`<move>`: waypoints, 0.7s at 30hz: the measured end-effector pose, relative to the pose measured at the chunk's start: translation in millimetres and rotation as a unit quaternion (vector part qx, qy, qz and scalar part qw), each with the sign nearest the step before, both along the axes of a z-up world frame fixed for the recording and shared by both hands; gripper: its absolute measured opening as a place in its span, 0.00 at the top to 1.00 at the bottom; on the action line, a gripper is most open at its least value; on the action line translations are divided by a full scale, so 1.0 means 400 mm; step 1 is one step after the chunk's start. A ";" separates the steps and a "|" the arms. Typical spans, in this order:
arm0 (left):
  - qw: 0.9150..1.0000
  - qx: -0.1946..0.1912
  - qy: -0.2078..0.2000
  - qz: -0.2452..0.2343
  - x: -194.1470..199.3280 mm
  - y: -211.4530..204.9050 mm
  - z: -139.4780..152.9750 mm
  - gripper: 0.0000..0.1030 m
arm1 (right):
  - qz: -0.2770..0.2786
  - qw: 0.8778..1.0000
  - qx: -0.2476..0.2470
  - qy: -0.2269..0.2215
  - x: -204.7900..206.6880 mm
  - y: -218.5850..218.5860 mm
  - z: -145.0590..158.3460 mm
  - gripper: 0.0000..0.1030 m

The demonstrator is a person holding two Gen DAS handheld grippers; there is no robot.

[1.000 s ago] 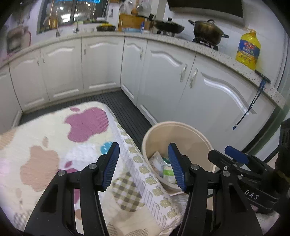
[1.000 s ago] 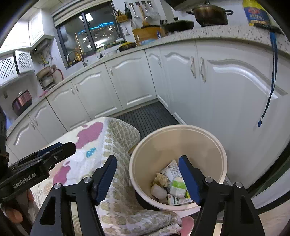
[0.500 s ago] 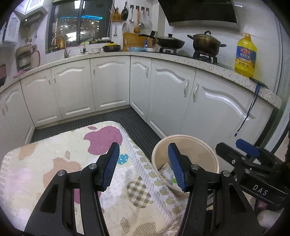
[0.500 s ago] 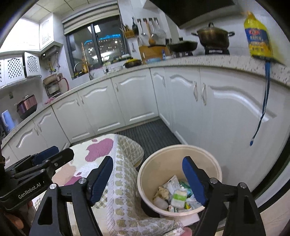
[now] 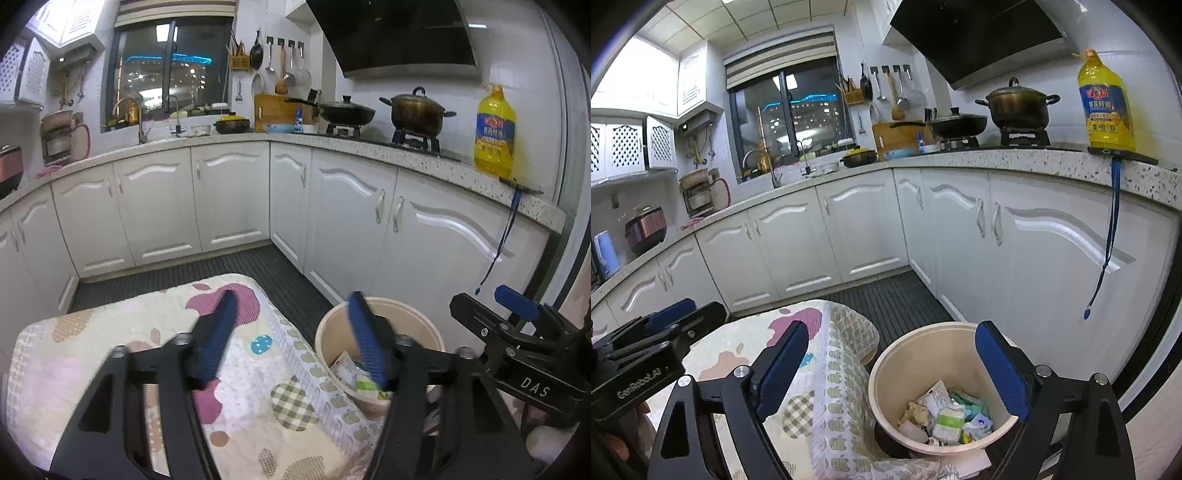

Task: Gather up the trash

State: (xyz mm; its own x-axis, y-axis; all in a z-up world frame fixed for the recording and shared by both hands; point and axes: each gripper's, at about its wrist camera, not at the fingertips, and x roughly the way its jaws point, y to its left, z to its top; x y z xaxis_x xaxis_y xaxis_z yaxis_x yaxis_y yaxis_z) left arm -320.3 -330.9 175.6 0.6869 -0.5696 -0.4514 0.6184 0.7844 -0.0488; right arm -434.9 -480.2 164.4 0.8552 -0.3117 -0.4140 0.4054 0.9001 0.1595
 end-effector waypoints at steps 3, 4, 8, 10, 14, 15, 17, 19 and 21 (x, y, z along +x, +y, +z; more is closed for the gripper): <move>1.000 -0.012 -0.013 0.008 -0.004 0.021 0.010 0.22 | 0.000 1.000 0.002 -0.001 0.001 0.002 0.002 0.10; 1.000 -0.013 -0.016 0.010 -0.005 0.027 0.013 0.22 | 0.000 1.000 0.002 -0.001 0.000 0.003 0.001 0.10; 1.000 -0.014 -0.018 0.016 0.001 0.044 0.019 0.22 | -0.004 1.000 0.002 -0.004 -0.004 0.004 0.002 0.10; 1.000 -0.014 -0.015 0.019 0.006 0.050 0.019 0.21 | -0.006 1.000 0.002 -0.004 -0.006 0.002 0.004 0.10; 1.000 -0.015 -0.017 0.019 0.006 0.054 0.021 0.21 | -0.013 1.000 -0.003 -0.007 -0.012 0.002 0.008 0.10; 1.000 -0.017 -0.019 0.018 0.005 0.057 0.021 0.21 | -0.015 1.000 -0.004 -0.008 -0.014 0.004 0.010 0.10; 1.000 -0.017 -0.021 0.015 0.000 0.060 0.023 0.21 | -0.017 1.000 -0.006 -0.012 -0.017 0.004 0.014 0.10; 0.999 -0.016 -0.025 0.013 -0.005 0.061 0.024 0.21 | -0.019 1.000 -0.011 -0.016 -0.021 0.007 0.017 0.10; 0.999 -0.014 -0.030 0.011 -0.009 0.061 0.023 0.21 | -0.021 0.999 -0.016 -0.017 -0.024 0.011 0.020 0.10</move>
